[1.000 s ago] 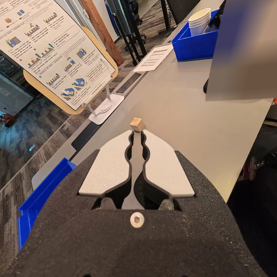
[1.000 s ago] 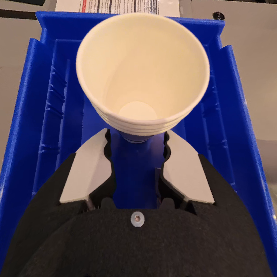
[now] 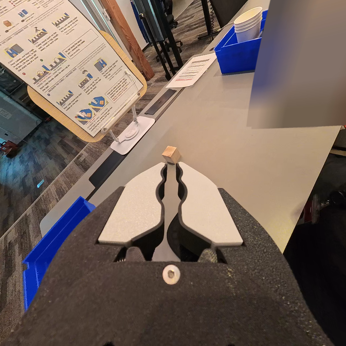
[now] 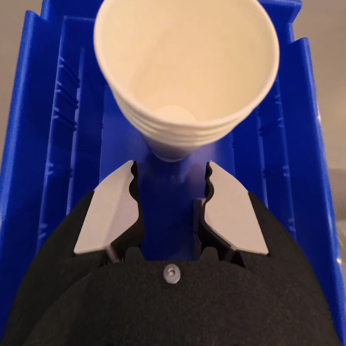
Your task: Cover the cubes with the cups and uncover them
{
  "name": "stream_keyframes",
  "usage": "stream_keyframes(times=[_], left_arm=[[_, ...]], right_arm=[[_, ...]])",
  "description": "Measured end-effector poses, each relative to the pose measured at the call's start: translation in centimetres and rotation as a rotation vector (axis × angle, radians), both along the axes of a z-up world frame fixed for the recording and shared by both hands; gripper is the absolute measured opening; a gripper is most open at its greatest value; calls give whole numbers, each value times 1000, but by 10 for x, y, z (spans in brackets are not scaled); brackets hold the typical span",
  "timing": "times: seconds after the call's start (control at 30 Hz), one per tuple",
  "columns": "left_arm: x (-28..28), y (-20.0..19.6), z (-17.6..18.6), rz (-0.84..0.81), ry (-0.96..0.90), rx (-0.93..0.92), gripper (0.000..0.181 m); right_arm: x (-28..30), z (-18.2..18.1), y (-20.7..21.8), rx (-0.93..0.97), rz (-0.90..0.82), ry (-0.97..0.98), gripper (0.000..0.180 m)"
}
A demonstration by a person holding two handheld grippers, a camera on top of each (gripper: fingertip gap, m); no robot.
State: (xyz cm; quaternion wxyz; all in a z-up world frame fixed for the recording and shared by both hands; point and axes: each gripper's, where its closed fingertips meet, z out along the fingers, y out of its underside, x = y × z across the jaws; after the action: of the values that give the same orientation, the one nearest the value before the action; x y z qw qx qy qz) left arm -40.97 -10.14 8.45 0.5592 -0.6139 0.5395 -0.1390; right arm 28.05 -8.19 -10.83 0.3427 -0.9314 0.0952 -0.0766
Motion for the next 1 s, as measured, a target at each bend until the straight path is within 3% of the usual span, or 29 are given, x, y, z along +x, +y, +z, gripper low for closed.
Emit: stream_keyframes(times=[0.23,0.37,0.43,0.5,0.6,0.63,0.83,1.0], left_arm=[[-6,-1,-2,5,-15,-4,8],[-1,-3,-2,-10,-28,-6,8],[3,-5,-1,-21,-37,-7,8],[5,-7,-1,-30,-41,-5,8],[6,-10,-3,-34,-42,-11,8],[5,-10,-4,-31,-43,-15,8],[-13,-19,-6,10,-46,-32,8],[-33,-20,-12,65,-33,-49,8]], right_arm=[[-44,48,-54,-86,-10,-62,66],[-95,99,-51,-25,65,-166,63],[-143,118,-28,34,200,-197,61],[-213,123,5,93,457,-200,61],[-335,107,47,178,920,-135,53],[-365,96,58,160,1000,-102,49],[-488,59,116,74,1357,-72,53],[-537,33,145,-29,1567,-117,57]])
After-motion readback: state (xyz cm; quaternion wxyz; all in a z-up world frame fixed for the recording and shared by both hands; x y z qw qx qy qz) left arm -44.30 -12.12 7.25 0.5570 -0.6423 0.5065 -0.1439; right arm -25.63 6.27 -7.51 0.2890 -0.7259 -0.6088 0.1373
